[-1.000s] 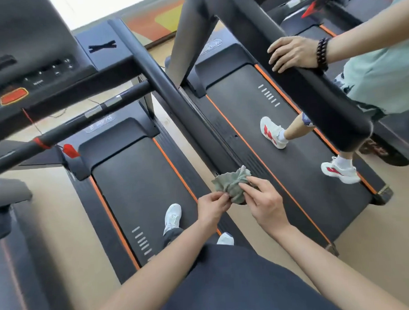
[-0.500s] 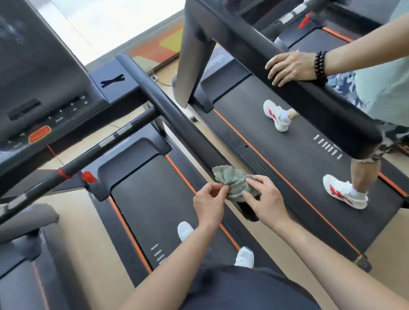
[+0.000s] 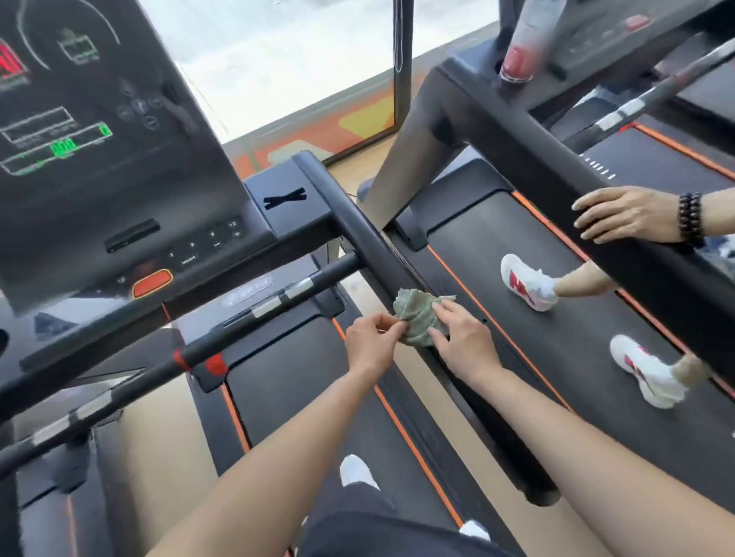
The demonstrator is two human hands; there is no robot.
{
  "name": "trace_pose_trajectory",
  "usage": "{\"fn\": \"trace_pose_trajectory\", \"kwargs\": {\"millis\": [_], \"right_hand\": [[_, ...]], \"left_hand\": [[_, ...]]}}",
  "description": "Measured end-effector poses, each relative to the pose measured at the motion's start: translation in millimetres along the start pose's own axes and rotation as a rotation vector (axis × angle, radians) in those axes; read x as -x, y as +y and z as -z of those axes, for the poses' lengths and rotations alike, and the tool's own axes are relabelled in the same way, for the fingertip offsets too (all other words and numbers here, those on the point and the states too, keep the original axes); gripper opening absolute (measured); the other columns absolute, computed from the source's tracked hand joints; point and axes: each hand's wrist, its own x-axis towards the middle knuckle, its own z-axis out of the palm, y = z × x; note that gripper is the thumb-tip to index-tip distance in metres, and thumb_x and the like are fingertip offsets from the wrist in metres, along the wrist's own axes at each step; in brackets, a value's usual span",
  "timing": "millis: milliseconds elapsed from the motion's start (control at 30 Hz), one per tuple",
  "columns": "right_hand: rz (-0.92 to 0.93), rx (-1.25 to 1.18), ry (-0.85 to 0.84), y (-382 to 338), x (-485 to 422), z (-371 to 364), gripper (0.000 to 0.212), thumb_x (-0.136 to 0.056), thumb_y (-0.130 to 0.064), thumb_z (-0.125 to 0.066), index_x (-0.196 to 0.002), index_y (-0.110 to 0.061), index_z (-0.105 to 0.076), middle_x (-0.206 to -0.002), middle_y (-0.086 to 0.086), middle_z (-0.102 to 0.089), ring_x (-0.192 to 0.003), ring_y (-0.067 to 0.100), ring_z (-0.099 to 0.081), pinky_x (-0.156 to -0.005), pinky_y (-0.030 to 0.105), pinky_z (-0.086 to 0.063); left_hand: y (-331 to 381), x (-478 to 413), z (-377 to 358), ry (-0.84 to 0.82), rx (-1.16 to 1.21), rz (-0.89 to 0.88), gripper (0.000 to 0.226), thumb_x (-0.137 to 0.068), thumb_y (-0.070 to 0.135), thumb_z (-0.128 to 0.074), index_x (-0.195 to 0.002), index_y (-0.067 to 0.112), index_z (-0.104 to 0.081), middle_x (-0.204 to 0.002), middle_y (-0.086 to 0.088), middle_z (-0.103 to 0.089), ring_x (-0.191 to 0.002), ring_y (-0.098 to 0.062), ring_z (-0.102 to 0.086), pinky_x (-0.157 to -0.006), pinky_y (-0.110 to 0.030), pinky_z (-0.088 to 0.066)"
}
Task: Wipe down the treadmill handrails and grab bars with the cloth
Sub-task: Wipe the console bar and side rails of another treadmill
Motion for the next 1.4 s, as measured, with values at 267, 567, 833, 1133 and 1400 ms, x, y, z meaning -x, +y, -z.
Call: {"fn": "trace_pose_trajectory", "kwargs": {"millis": [267,567,833,1133,1400], "right_hand": [[0.04,-0.071,0.167,-84,-93,-6,0.012,-0.089,-0.015,-0.068,-0.099,-0.009,-0.067,-0.1,0.007,-0.07,-0.092,0.029,-0.063,-0.077,0.033,-0.041],[0.293,0.192,0.119,-136,-132,-71,0.028,-0.081,-0.001,-0.059,-0.106,-0.01,-0.061,-0.094,0.009,-0.061,-0.087,0.033,-0.051,-0.069,0.04,-0.049],[0.549,0.306,0.059,-156,-114,-142,0.024,-0.075,0.005,-0.065,-0.089,-0.014,-0.064,-0.089,-0.002,-0.064,-0.077,0.027,-0.044,-0.067,0.03,-0.043],[0.894,0.331,-0.027,-173,-102,-163,0.025,-0.08,-0.003,-0.056,-0.102,-0.011,-0.065,-0.096,0.003,-0.062,-0.077,0.028,-0.044,-0.076,0.037,-0.048],[0.512,0.412,0.119,-104,-142,-102,0.02,-0.083,-0.006,-0.071,-0.098,-0.013,-0.061,-0.101,0.001,-0.064,-0.075,0.028,-0.047,-0.068,0.037,-0.05]], "left_hand": [[-33,-67,104,0.125,-0.028,-0.15,0.037,-0.085,0.037,-0.073,-0.121,0.032,-0.068,-0.109,0.013,-0.07,-0.094,-0.009,-0.068,-0.09,-0.034,-0.055],[-141,-94,239,0.001,-0.855,-0.119,0.076,-0.078,0.075,-0.058,-0.14,0.031,-0.053,-0.132,0.001,-0.065,-0.119,-0.027,-0.061,-0.094,-0.04,-0.048],[-141,-94,241,-0.067,-0.891,-0.057,0.047,-0.084,0.074,-0.056,-0.11,0.035,-0.053,-0.11,0.011,-0.07,-0.105,-0.021,-0.067,-0.07,-0.033,-0.039],[-143,-94,240,-0.025,-0.857,-0.016,0.037,-0.082,0.068,-0.06,-0.1,0.038,-0.05,-0.102,0.015,-0.07,-0.099,-0.016,-0.068,-0.073,-0.034,-0.049],[-140,-89,243,-0.034,-0.793,-0.018,0.033,-0.082,0.057,-0.065,-0.109,0.039,-0.057,-0.104,0.016,-0.069,-0.101,-0.014,-0.065,-0.078,-0.034,-0.051]]}}
